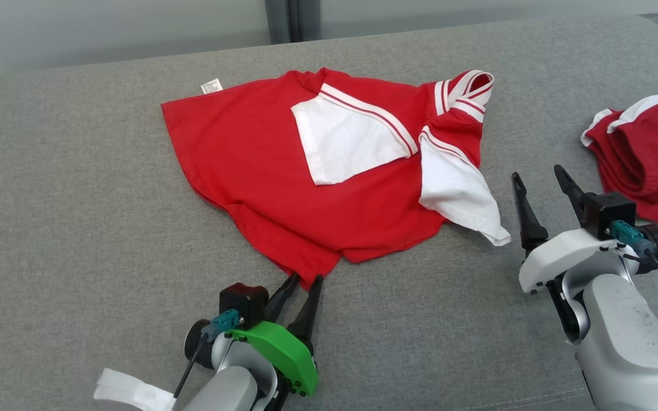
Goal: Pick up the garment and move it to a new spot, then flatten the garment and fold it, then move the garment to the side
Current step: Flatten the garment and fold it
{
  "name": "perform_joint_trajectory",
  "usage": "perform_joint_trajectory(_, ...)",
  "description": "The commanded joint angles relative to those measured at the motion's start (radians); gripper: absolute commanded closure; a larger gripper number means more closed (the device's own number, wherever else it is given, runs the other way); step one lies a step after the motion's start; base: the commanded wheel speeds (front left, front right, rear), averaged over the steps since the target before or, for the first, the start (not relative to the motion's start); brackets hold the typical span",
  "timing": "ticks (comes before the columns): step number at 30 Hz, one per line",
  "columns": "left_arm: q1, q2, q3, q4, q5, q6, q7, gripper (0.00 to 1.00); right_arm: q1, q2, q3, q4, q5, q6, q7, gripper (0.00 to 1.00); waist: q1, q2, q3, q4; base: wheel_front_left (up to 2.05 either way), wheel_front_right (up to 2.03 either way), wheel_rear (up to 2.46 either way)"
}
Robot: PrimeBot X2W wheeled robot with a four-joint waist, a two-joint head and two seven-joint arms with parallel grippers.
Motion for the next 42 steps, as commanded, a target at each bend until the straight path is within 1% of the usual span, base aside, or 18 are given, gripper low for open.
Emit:
perform_joint_trajectory(1,0.008,0.004,0.012,0.007,0.005,-0.004,0.0,0.42,0.015,-0.007,0.003,-0.007,0.008,-0.002,-0.004,0.0,0.0,-0.0001,-0.015,-0.023,0.0,0.0,0.0)
perform_joint_trajectory(2,0.005,0.004,0.019,0.018,0.013,-0.003,0.0,0.35,0.018,-0.008,0.006,-0.01,0.012,-0.002,-0.004,0.0,0.0,-0.0001,-0.014,-0.027,0.0,0.0,0.0)
perform_joint_trajectory(3,0.001,0.004,0.025,0.028,0.016,-0.006,0.0,0.37,0.021,-0.009,0.006,-0.014,0.015,-0.002,-0.004,0.0,0.0,-0.0001,-0.013,-0.03,0.0,0.0,0.0)
perform_joint_trajectory(4,-0.005,0.004,0.032,0.033,0.022,-0.009,0.0,0.48,0.023,-0.007,0.005,-0.018,0.019,-0.002,-0.004,0.0,0.0,-0.0001,-0.012,-0.033,0.0,0.0,0.0)
perform_joint_trajectory(5,-0.011,0.004,0.036,0.04,0.027,-0.011,0.0,0.65,0.024,-0.007,0.005,-0.021,0.022,-0.002,-0.004,0.0,0.0,-0.0001,-0.01,-0.036,0.0,0.0,0.0)
perform_joint_trajectory(6,-0.015,0.004,0.043,0.046,0.027,-0.014,0.0,0.87,0.024,-0.005,0.002,-0.025,0.026,-0.002,-0.004,0.0,0.0,-0.0001,-0.007,-0.038,0.0,0.0,0.0)
perform_joint_trajectory(7,-0.019,0.004,0.049,0.049,0.027,-0.017,0.0,1.0,0.024,-0.004,0.001,-0.027,0.029,-0.002,-0.004,0.0,0.0,-0.0001,-0.005,-0.039,0.0,0.0,0.0)
perform_joint_trajectory(10,-0.029,0.004,0.096,0.051,0.025,-0.019,0.0,1.0,0.029,-0.002,-0.011,-0.038,0.038,-0.002,-0.004,0.0,0.0,-0.0001,-0.002,-0.035,0.0,0.0,0.0)
perform_joint_trajectory(15,-0.009,0.017,0.209,0.026,0.072,-0.013,0.0,1.0,0.056,0.008,-0.018,-0.047,0.036,-0.002,-0.004,0.0,0.0,-0.0001,-0.024,-0.006,0.0,0.0,0.0)
perform_joint_trajectory(21,0.059,0.097,0.376,-0.047,0.134,-0.003,0.0,1.0,0.096,0.033,-0.025,-0.042,0.05,-0.002,-0.003,0.0,0.0,-0.0001,-0.071,0.05,0.0,0.0,0.0)
perform_joint_trajectory(24,0.094,0.151,0.435,-0.057,0.16,-0.001,0.0,1.0,0.115,0.045,-0.021,-0.035,0.056,-0.002,-0.003,0.0,0.0,-0.0001,-0.091,0.077,0.0,0.0,0.0)
perform_joint_trajectory(25,0.094,0.151,0.435,-0.057,0.16,-0.001,0.0,1.0,0.115,0.045,-0.021,-0.035,0.056,-0.002,-0.003,0.0,0.0,-0.0001,-0.091,0.077,0.0,0.0,0.0)
perform_joint_trajectory(30,0.136,0.219,0.519,-0.053,0.171,-0.002,0.0,1.0,0.137,0.058,-0.012,-0.026,0.058,-0.002,-0.003,0.0,0.0,-0.0001,-0.105,0.1,0.0,0.0,0.0)
perform_joint_trajectory(34,0.162,0.251,0.582,-0.059,0.179,0.018,0.0,1.0,0.142,0.062,0.0,-0.02,0.06,-0.002,-0.003,0.0,0.0,-0.0001,-0.106,0.1,0.0,0.0,0.0)
perform_joint_trajectory(37,0.176,0.253,0.618,-0.046,0.183,0.026,0.0,1.0,0.137,0.061,0.021,-0.014,0.058,-0.002,-0.003,0.0,0.0,-0.0001,-0.103,0.093,0.0,0.0,0.0)
perform_joint_trajectory(38,0.178,0.245,0.623,-0.043,0.191,0.029,0.0,0.89,0.135,0.06,0.028,-0.012,0.06,-0.002,-0.003,0.0,0.0,-0.0001,-0.1,0.091,0.0,0.0,0.0)
perform_joint_trajectory(40,0.184,0.222,0.628,-0.035,0.197,0.029,0.0,0.0,0.127,0.057,0.046,-0.011,0.061,-0.002,-0.003,0.0,0.0,-0.0001,-0.095,0.089,0.0,0.0,0.0)
perform_joint_trajectory(42,0.175,0.205,0.636,-0.027,0.209,0.026,0.0,0.0,0.113,0.056,0.068,-0.012,0.061,-0.002,-0.003,0.0,0.0,-0.0001,-0.086,0.092,0.0,0.0,0.0)
